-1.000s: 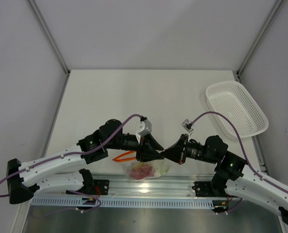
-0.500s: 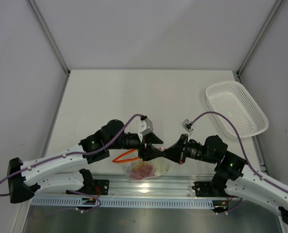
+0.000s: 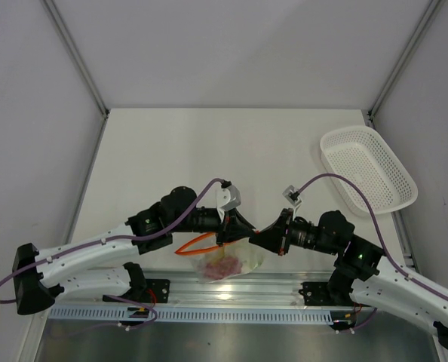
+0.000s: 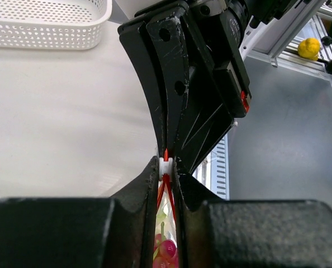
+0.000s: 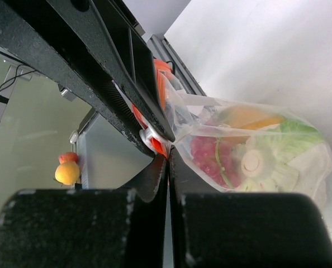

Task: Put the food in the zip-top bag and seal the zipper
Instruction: Zip the zipper food storage bag at the center of the board.

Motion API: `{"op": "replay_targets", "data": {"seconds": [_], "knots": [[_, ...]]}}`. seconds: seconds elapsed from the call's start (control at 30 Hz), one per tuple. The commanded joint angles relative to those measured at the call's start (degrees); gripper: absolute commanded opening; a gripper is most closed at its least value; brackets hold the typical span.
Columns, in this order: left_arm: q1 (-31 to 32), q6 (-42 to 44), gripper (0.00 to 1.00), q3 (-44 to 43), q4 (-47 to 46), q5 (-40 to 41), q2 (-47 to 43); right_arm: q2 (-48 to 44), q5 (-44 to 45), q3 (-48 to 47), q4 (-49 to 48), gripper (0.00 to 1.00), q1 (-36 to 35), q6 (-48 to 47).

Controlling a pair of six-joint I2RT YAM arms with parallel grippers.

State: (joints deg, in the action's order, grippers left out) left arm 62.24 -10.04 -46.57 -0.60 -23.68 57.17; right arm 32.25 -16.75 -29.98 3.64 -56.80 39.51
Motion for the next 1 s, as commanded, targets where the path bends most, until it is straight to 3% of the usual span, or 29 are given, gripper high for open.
{"op": "replay_targets", "data": {"seconds": [0.0,0.17,0.6,0.97], "knots": [[0.25,0.29,0.16,0.16,0.16,-0.49,0.23,-1.31,1.81,-2.45,-1.53,0.0,-0.25,0.83],[0.25,-0.59,0.01,1.12,0.16,0.48,-0.56,-1.75,3.39,-2.45,-1.0,0.0,-0.33,1.01],[0.25,-5.34,0.01,0.86,5.17,-1.02,-1.27,-7.38,12.97,3.17,-6.63,0.0,-0.77,1.54],[0.16,-6.92,0.01,3.24,6.93,-0.84,-4.52,-6.15,8.95,2.73,-6.97,0.0,-0.86,-0.74]]}}
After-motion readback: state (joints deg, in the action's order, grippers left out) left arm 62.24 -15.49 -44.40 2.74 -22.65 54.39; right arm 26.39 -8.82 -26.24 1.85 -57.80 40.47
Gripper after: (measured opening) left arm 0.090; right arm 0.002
